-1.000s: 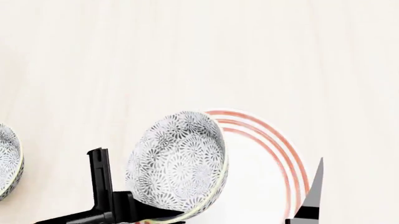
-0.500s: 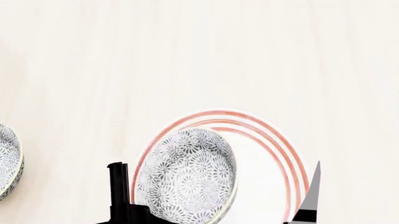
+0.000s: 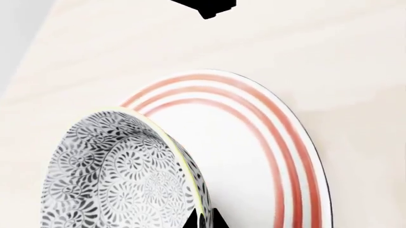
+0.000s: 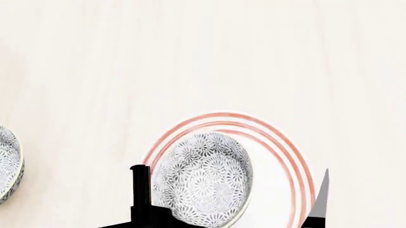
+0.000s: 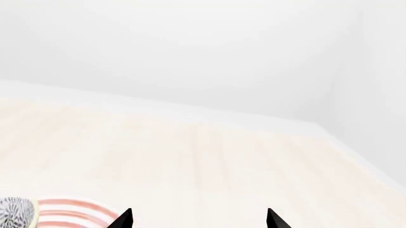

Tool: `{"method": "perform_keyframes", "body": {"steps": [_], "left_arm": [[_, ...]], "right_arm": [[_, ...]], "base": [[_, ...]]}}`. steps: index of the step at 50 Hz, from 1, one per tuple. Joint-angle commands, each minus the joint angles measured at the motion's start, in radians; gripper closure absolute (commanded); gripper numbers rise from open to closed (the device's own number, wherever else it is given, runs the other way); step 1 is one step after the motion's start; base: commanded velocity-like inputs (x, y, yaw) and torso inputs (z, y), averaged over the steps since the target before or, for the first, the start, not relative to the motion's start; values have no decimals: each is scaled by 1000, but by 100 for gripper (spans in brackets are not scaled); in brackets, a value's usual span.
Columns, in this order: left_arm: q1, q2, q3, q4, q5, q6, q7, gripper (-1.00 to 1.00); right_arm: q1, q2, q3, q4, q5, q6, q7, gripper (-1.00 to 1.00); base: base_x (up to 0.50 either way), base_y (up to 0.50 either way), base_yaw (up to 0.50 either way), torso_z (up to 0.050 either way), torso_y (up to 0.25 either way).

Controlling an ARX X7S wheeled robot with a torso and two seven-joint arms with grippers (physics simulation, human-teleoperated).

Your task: Pick up the bowl and put it in the front on the plate.

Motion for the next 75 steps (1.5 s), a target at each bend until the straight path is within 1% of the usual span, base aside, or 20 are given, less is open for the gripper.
{"method": "perform_keyframes", "body": {"steps": [1,3,9,17,30,31,39,49,53,57,60,63,64,67,69,70,71,72,73,75], "left_arm": [[-9,25,33,-26,33,4,0,100],[-9,22,50,-25,40,4,4,100],[-8,30,42,-31,31,1,5,100],[-7,25,72,-58,60,25,2,100],[-14,27,68,-89,65,33,2,100],[-15,28,61,-86,61,27,1,-100],[-14,27,63,-91,63,28,0,-100],[-16,19,29,-34,29,-9,-3,-100],[5,1,11,39,8,-38,-22,-100],[43,-34,-1,132,-10,-58,-52,-100],[55,-69,-31,249,-61,-103,-50,-100],[56,-74,-35,268,-66,-112,-55,-100],[63,-89,-53,316,-89,-135,-60,-100],[72,-118,-71,391,-109,-133,-69,-100],[59,-139,-79,412,-169,-111,-106,-100],[23,-153,-64,413,-242,-92,-154,-100],[-20,-173,-16,413,-279,-50,-201,-100],[-82,-206,63,413,-324,15,-273,-100],[-153,-232,174,413,-313,88,-330,-100],[-267,-273,308,413,-379,223,-460,-100]], "right_arm": [[-15,-2,5,15,0,-22,-3,-100],[-16,-2,7,17,2,-24,-3,-100],[-17,-3,5,20,1,-27,-3,-100],[-22,-3,5,26,1,-35,-3,-100],[-22,-1,3,23,1,-33,0,-100],[-21,-1,2,23,1,-33,0,-100],[-21,1,0,25,1,-34,1,-100],[-20,4,-3,19,1,-32,2,-100],[-19,5,-2,18,3,-32,2,-100],[-18,7,-1,17,5,-30,3,-100],[-19,8,0,12,6,-28,5,-100],[-18,9,0,11,7,-28,6,-100],[-16,10,-1,7,7,-25,6,-100],[-14,11,-2,5,7,-23,7,-100],[-15,12,-1,1,8,-22,8,-100],[-15,13,0,-1,9,-21,8,-100],[-15,13,1,-2,10,-20,9,-100],[-17,14,3,-3,11,-21,10,-100],[-17,14,4,-3,12,-20,10,-100],[-16,14,3,-3,11,-21,10,-100]], "base": [[0,0,0,0,0],[0,0,0,0,0],[0,0,0,0,0],[0,0,0,0,0],[0,0,0,0,0],[0,0,0,0,0],[0,0,0,0,0],[0,0,0,0,0],[0,0,0,0,0],[0,0,0,0,0],[0,0,0,0,0],[0,0,0,0,0],[0,0,0,0,0],[0,0,0,0,0],[0,0,0,0,0],[0,0,0,0,0],[0,0,0,0,0],[0,0,0,0,0],[0,0,0,0,0],[0,0,0,0,0]]}}
